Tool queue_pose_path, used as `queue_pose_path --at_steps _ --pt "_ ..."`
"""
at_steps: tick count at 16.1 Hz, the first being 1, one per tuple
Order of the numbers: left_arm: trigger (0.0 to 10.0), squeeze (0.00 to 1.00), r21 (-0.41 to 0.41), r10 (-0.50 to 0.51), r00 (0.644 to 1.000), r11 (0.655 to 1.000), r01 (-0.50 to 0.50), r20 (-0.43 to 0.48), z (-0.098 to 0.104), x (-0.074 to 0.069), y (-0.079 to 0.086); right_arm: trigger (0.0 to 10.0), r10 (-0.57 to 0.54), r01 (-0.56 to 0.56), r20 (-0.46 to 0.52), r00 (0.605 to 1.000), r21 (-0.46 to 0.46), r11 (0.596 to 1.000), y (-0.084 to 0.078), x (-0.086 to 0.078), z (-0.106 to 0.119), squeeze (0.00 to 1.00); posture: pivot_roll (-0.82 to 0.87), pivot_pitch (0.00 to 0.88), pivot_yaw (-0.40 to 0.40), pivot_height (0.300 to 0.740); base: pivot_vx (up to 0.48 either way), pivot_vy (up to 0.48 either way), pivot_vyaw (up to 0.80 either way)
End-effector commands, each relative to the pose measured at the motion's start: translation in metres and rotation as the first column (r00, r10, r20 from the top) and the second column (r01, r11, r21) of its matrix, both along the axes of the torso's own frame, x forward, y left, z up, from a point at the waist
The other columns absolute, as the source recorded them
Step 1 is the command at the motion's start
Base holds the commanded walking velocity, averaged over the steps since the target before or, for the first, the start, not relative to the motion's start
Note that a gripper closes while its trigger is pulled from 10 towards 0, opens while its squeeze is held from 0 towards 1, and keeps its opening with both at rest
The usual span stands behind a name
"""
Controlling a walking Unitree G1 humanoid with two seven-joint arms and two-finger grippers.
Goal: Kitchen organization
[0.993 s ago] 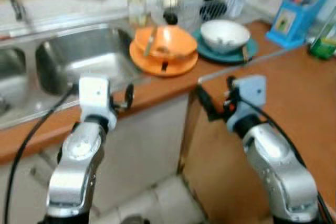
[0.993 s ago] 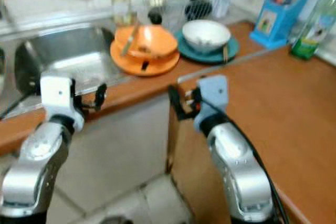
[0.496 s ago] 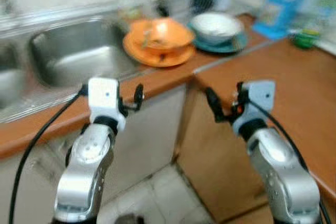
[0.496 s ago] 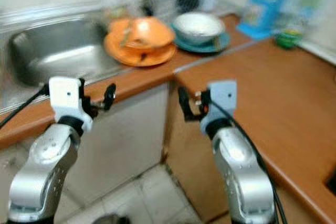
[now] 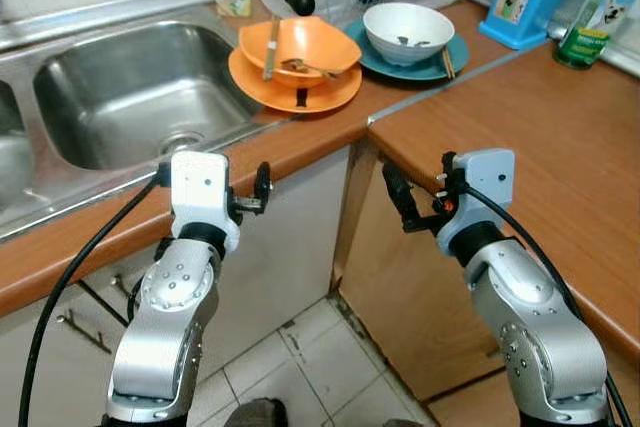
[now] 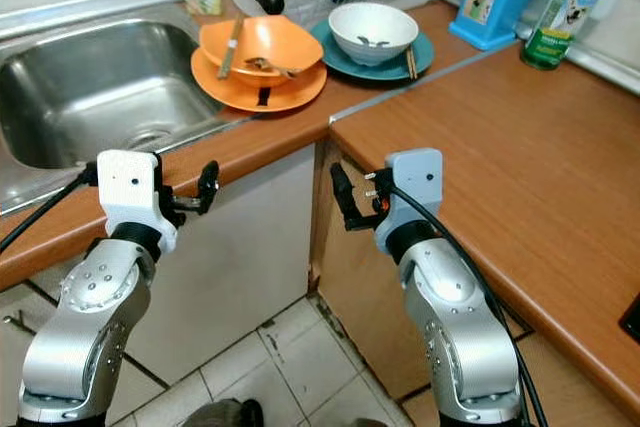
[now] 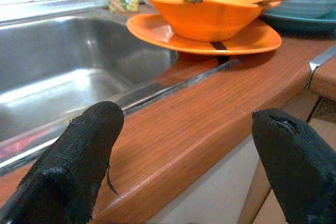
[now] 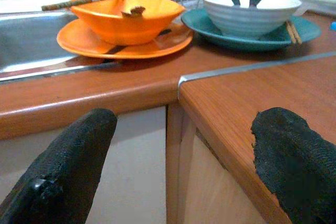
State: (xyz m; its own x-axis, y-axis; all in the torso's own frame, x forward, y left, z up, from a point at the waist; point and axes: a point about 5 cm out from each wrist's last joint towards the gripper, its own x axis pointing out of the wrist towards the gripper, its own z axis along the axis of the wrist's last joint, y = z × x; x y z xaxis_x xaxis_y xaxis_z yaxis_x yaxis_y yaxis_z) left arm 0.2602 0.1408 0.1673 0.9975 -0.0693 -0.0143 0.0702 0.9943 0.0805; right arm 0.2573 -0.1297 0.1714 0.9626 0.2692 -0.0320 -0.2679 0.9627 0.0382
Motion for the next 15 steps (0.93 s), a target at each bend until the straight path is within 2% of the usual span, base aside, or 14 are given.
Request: queue_pose_path --at_steps 1,3,8,13,15 --pt "10.0 0.00 0.016 0.002 1.000 1.000 -0.002 0.025 0.0042 -0.0013 0.0002 10.0 -0.010 0.010 0.003 1.000 -0.003 1.000 -0.0028 -0.0016 0.0018 1.00 -0.05 0.051 -0.005 0.740 0.000 0.000 0.00" --pt "10.0 0.00 0.035 0.009 0.999 0.999 -0.010 0.030 0.0040 -0.0021 0.0031 10.0 -0.035 0.035 0.011 0.999 -0.035 0.999 -0.0068 -0.0006 0.0002 1.00 -0.05 0.052 -0.004 0.740 0.304 0.000 0.00" --pt "10.0 0.00 0.035 0.010 1.000 0.999 -0.011 0.027 0.0025 -0.0023 0.0035 10.0 -0.046 0.047 0.028 0.999 -0.046 0.998 -0.0088 0.0015 0.0033 1.00 -0.05 0.050 -0.005 0.740 0.348 0.000 0.00" --pt "10.0 0.00 0.035 0.019 1.000 0.999 -0.020 0.024 0.0019 -0.0033 0.0063 10.0 -0.003 0.006 0.038 0.999 -0.065 0.998 -0.0043 0.0012 0.0043 1.00 -0.04 0.051 -0.008 0.740 0.374 0.000 0.00" --pt "10.0 0.00 0.038 0.019 0.999 0.999 -0.020 0.028 0.0027 -0.0034 0.0070 10.0 0.014 -0.011 0.043 0.999 -0.084 0.996 -0.0021 0.0007 0.0047 1.00 -0.04 0.051 -0.007 0.740 0.390 0.000 0.80"
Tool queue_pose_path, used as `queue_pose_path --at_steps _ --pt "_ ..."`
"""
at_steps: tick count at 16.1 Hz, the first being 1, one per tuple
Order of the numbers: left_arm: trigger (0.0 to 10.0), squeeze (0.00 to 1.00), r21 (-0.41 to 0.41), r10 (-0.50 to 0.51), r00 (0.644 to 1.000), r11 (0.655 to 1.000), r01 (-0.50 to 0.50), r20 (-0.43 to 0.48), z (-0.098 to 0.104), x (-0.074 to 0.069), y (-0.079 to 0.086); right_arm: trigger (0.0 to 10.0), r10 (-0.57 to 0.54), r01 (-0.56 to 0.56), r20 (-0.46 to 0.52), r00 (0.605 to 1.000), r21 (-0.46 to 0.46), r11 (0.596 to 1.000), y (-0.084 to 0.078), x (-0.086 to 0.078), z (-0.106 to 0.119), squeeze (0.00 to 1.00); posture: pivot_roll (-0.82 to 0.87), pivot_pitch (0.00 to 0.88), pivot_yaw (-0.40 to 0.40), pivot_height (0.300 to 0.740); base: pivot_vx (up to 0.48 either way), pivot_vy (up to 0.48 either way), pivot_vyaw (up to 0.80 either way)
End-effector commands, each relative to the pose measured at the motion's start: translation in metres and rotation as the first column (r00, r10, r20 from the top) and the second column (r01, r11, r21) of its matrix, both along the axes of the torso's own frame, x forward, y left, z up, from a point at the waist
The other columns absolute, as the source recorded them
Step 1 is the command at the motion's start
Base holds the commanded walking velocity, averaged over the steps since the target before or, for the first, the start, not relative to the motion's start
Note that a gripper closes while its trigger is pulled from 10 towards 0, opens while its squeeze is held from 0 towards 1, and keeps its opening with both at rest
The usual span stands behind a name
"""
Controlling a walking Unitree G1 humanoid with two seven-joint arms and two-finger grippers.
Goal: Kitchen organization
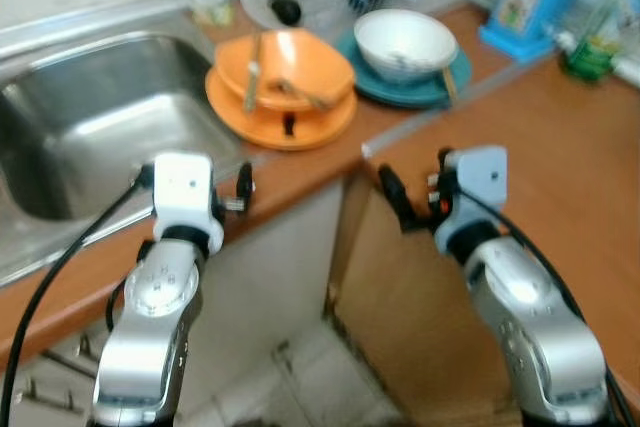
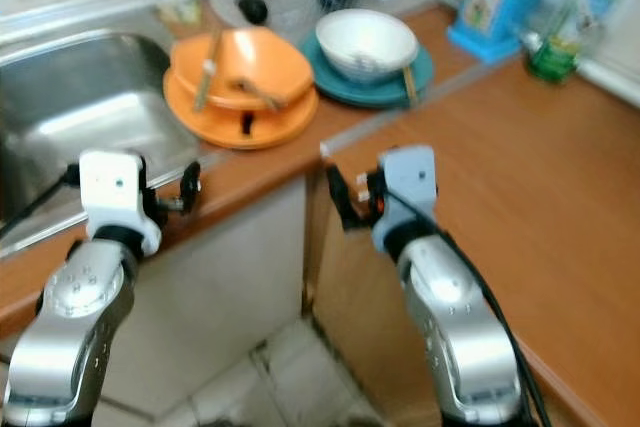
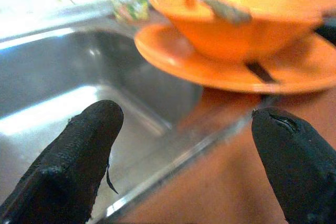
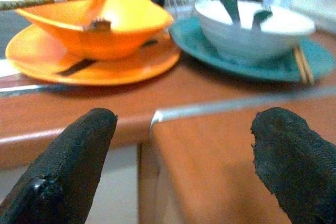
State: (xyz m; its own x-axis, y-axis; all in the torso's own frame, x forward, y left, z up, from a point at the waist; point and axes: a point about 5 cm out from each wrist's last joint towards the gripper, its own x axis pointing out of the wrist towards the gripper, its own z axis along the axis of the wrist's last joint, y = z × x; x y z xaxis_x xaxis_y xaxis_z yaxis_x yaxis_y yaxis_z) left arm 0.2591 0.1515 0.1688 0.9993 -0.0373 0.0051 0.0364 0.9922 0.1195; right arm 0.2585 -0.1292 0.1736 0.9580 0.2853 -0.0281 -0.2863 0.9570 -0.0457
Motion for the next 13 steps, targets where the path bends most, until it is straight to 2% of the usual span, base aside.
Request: queue_pose_path --at_steps 1,2,3,9,13 --pt "10.0 0.00 -0.002 -0.011 1.000 1.000 0.011 0.009 0.0019 -0.0027 -0.0031 10.0 0.005 -0.005 0.016 1.000 -0.001 1.000 -0.0010 -0.0013 0.0021 1.00 -0.04 0.051 -0.006 0.740 0.398 0.000 0.80" --pt "10.0 0.00 -0.006 -0.012 1.000 1.000 0.012 0.011 0.0022 -0.0030 -0.0029 10.0 0.006 -0.006 0.016 1.000 0.013 1.000 -0.0004 -0.0020 0.0017 1.00 -0.04 0.049 -0.007 0.740 0.398 0.000 0.80" --pt "10.0 0.00 -0.012 -0.030 0.999 0.999 0.030 0.010 0.0018 -0.0036 -0.0040 10.0 -0.023 0.023 0.007 1.000 0.041 0.999 -0.0023 -0.0029 0.0005 1.00 -0.04 0.046 -0.007 0.740 0.379 0.000 0.00" --pt "10.0 0.00 -0.027 -0.078 0.997 0.997 0.078 0.017 0.0027 -0.0033 -0.0078 10.0 -0.044 0.044 0.003 0.999 0.047 0.998 -0.0044 -0.0067 -0.0016 1.00 -0.04 0.032 0.000 0.740 0.338 0.000 0.00" --pt "10.0 0.00 -0.038 -0.066 0.997 0.997 0.067 0.025 0.0054 -0.0014 -0.0045 10.0 -0.046 0.046 -0.001 0.999 0.053 0.998 -0.0030 -0.0088 -0.0030 1.00 -0.04 0.026 0.002 0.740 0.000 0.000 0.00"
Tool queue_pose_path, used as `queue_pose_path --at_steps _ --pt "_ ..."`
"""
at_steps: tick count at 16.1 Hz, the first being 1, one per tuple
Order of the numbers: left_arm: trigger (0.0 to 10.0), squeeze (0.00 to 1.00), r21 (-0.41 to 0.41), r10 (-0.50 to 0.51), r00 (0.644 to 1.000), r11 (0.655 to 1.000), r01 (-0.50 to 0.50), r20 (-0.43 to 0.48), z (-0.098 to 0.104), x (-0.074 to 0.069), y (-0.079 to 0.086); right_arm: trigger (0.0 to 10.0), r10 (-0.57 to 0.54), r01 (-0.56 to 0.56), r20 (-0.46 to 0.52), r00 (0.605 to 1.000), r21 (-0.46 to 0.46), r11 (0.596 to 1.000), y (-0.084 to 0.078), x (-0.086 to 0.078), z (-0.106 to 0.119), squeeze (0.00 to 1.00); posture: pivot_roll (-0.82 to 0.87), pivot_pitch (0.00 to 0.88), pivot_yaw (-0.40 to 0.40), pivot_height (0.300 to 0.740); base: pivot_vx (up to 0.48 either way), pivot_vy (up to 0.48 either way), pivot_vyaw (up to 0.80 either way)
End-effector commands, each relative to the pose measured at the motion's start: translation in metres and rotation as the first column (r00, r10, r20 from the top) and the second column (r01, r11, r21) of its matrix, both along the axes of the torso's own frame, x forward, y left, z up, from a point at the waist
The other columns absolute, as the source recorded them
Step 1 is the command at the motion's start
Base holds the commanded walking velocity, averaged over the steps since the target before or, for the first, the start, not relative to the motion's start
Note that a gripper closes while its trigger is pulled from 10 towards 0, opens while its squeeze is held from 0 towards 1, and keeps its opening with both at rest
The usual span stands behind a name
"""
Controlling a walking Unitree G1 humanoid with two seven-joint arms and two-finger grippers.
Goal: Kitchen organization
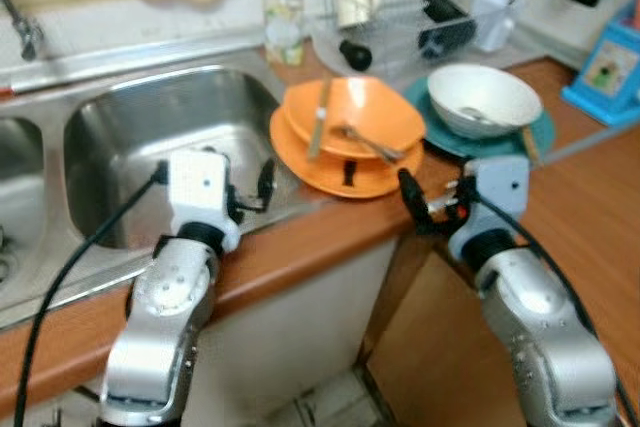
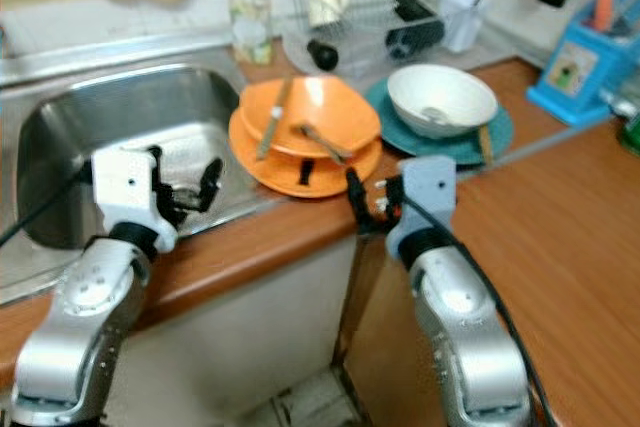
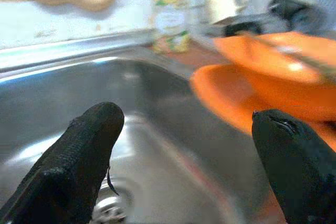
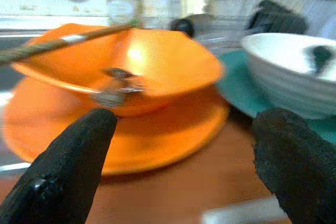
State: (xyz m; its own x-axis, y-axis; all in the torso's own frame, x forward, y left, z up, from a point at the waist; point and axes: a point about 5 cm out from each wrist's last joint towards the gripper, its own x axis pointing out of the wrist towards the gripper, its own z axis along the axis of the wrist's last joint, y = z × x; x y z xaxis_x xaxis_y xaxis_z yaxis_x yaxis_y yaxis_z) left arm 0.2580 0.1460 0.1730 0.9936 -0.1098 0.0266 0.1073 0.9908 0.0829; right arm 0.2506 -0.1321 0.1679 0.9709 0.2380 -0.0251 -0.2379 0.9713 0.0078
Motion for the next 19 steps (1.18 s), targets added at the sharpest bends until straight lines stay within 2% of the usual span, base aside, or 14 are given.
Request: queue_pose_path --at_steps 1,2,3,5,7,8,9,11,12,14,17,18,19 --pt "10.0 0.00 -0.004 -0.003 1.000 1.000 0.003 0.024 0.005 0.001 0.002 10.0 0.003 -0.003 0.010 1.000 0.002 1.000 0.000 -0.001 0.003 1.00 -0.04 0.027 0.005 0.740 0.000 0.000 0.00" --pt "10.0 1.00 -0.022 -0.017 0.999 1.000 0.018 0.034 0.006 0.002 0.001 10.0 0.002 -0.002 0.010 1.000 0.003 1.000 0.000 -0.001 0.003 1.00 -0.04 0.027 0.005 0.740 0.000 0.000 0.00" --pt "10.0 1.00 -0.022 -0.060 0.996 0.998 0.061 0.064 0.010 0.003 -0.001 10.0 -0.002 0.002 0.005 1.000 0.005 1.000 0.000 -0.001 0.002 1.00 -0.04 0.031 0.005 0.740 0.000 0.000 0.00" --pt "10.0 1.00 0.003 -0.081 0.995 0.997 0.081 0.053 0.011 0.008 -0.004 10.0 -0.025 0.025 -0.015 1.000 -0.009 1.000 -0.002 -0.001 -0.001 1.00 -0.04 0.035 0.006 0.740 0.000 0.000 0.00" --pt "10.0 1.00 -0.025 -0.114 0.992 0.993 0.116 0.050 0.014 0.013 -0.009 10.0 -0.033 0.033 -0.008 0.999 -0.054 0.998 -0.006 0.000 -0.002 1.00 -0.04 0.036 0.008 0.740 0.000 0.000 0.00" --pt "10.0 0.00 -0.041 -0.182 0.982 0.982 0.184 0.053 0.017 0.015 -0.016 10.0 0.002 -0.002 0.004 1.000 -0.024 1.000 -0.005 -0.002 0.000 1.00 -0.05 0.039 0.011 0.740 0.000 0.000 0.00" --pt "10.0 0.00 -0.049 -0.261 0.964 0.963 0.263 0.055 0.019 0.016 -0.025 10.0 0.026 -0.026 0.012 1.000 -0.007 1.000 -0.006 -0.004 0.001 1.00 -0.05 0.039 0.012 0.740 0.000 0.000 0.00" --pt "10.0 0.00 -0.001 -0.370 0.927 0.929 0.370 0.062 0.020 0.016 -0.038 10.0 0.027 -0.026 -0.012 1.000 0.021 0.999 -0.008 -0.006 0.000 1.00 -0.05 0.039 0.010 0.740 0.000 0.000 0.00" --pt "10.0 0.00 0.029 -0.398 0.915 0.917 0.397 0.062 0.019 0.017 -0.042 10.0 0.035 -0.035 -0.014 0.999 0.006 0.999 -0.009 -0.007 0.000 1.00 -0.05 0.038 0.012 0.740 0.000 0.000 0.00" --pt "10.0 0.00 0.045 -0.453 0.890 0.891 0.451 0.051 0.019 0.018 -0.048 10.0 0.132 -0.132 -0.038 0.991 0.003 0.991 -0.003 -0.011 -0.001 1.00 -0.05 0.037 0.016 0.740 0.000 0.000 0.00" --pt "10.0 0.00 0.031 -0.464 0.884 0.886 0.463 0.050 0.020 0.020 -0.051 10.0 0.170 -0.171 -0.026 0.985 -0.021 0.985 -0.001 -0.013 0.000 1.00 -0.05 0.040 0.014 0.740 0.000 0.000 0.00" --pt "7.5 0.00 0.037 -0.447 0.894 0.895 0.445 0.043 0.019 0.022 -0.051 10.0 0.182 -0.183 -0.028 0.983 -0.023 0.983 0.001 -0.013 0.000 1.00 -0.05 0.040 0.012 0.740 0.000 0.000 0.00" --pt "7.5 0.00 0.040 -0.440 0.897 0.898 0.439 0.038 0.018 0.023 -0.051 10.0 0.186 -0.187 -0.029 0.982 -0.024 0.982 0.001 -0.013 0.000 1.00 -0.05 0.040 0.012 0.740 0.000 0.000 0.00"
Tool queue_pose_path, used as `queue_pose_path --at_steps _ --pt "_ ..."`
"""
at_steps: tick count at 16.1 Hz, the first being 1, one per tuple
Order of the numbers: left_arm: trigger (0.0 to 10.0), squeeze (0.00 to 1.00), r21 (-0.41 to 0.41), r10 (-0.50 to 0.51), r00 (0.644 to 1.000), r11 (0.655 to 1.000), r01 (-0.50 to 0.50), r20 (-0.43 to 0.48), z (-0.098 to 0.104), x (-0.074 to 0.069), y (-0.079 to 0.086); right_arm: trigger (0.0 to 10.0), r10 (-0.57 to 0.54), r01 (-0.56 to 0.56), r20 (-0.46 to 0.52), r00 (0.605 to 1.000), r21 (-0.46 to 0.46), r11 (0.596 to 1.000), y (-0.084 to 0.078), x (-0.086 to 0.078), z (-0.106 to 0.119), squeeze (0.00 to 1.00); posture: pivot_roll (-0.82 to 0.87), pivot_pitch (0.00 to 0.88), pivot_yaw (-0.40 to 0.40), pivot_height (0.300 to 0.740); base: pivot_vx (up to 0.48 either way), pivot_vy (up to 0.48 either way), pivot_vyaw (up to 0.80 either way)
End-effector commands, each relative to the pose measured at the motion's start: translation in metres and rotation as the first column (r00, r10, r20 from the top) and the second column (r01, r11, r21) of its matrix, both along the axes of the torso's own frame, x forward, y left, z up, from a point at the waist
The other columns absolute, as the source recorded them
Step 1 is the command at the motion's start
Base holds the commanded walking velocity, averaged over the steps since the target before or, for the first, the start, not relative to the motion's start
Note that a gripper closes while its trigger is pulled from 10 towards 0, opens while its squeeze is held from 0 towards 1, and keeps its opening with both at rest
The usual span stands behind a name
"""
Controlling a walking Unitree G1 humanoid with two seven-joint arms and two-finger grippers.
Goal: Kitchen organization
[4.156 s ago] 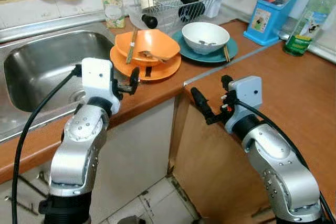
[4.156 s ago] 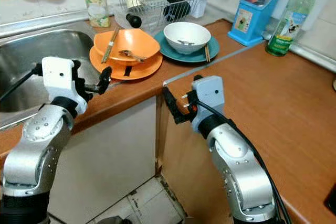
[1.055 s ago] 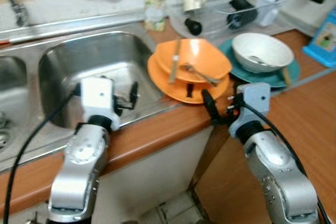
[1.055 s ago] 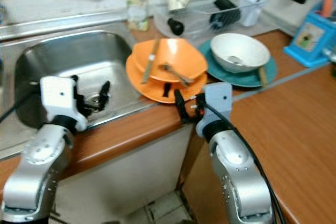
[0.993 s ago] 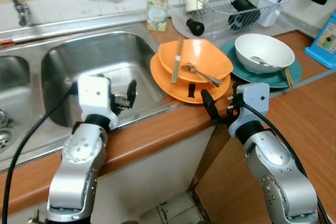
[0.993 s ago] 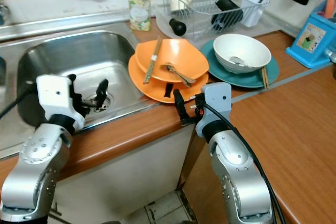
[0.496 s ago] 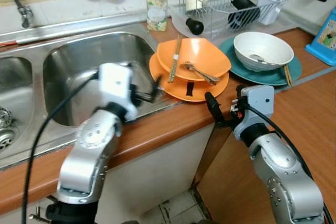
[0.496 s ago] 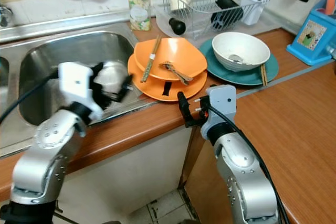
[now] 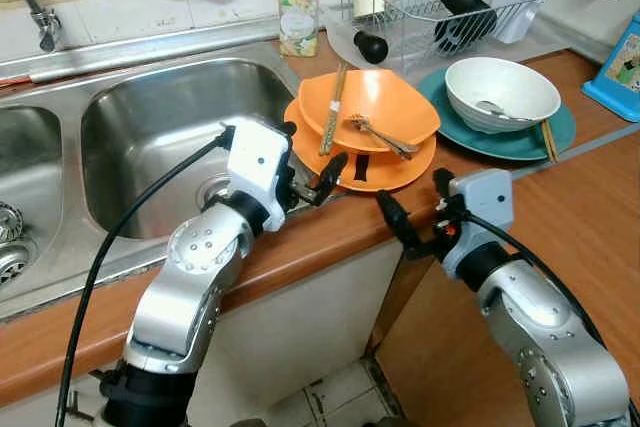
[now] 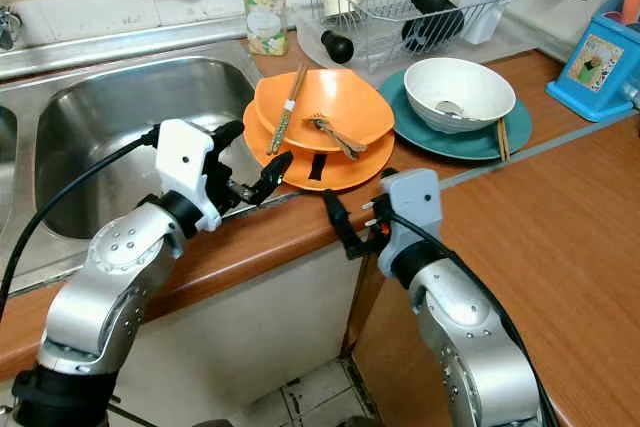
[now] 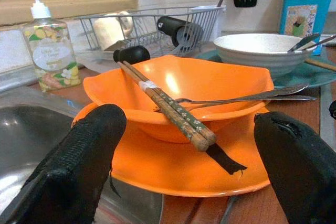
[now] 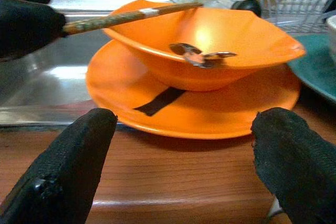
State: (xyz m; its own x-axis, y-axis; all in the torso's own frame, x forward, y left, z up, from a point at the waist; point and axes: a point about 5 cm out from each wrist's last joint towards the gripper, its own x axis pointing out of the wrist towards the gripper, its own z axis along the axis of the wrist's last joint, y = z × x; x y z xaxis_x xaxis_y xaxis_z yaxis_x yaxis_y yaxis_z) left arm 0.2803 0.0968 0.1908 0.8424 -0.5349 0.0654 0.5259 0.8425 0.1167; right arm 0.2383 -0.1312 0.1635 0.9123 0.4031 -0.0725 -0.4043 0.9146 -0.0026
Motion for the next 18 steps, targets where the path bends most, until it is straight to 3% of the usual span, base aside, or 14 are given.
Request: queue_pose_path --at_steps 1,2,7,18 --pt "1.9 0.00 0.025 0.019 1.000 1.000 -0.018 -0.006 -0.0018 0.0040 -0.0023 10.0 0.035 -0.034 0.014 0.999 -0.006 0.999 0.0031 -0.0012 0.0045 1.00 -0.05 0.041 0.011 0.740 0.000 0.000 0.00" --pt "0.0 0.00 0.026 0.025 1.000 0.999 -0.025 -0.009 -0.0027 0.0057 -0.0038 10.0 0.057 -0.057 0.013 0.998 -0.012 0.998 0.0057 -0.0015 0.0046 1.00 -0.05 0.041 0.011 0.740 0.000 0.000 0.00" --pt "0.0 0.00 0.009 0.031 0.999 0.999 -0.031 -0.007 -0.0017 0.0092 -0.0091 10.0 0.108 -0.108 0.015 0.994 -0.012 0.994 0.0102 -0.0027 0.0046 1.00 -0.05 0.040 0.012 0.740 0.000 0.000 0.00" --pt "0.0 0.00 0.027 0.069 0.998 0.997 -0.069 -0.003 -0.0028 0.0134 -0.0082 10.0 0.109 -0.108 0.023 0.994 -0.021 0.994 0.0119 -0.0015 0.0052 1.00 -0.05 0.041 0.013 0.740 0.000 0.000 0.00"
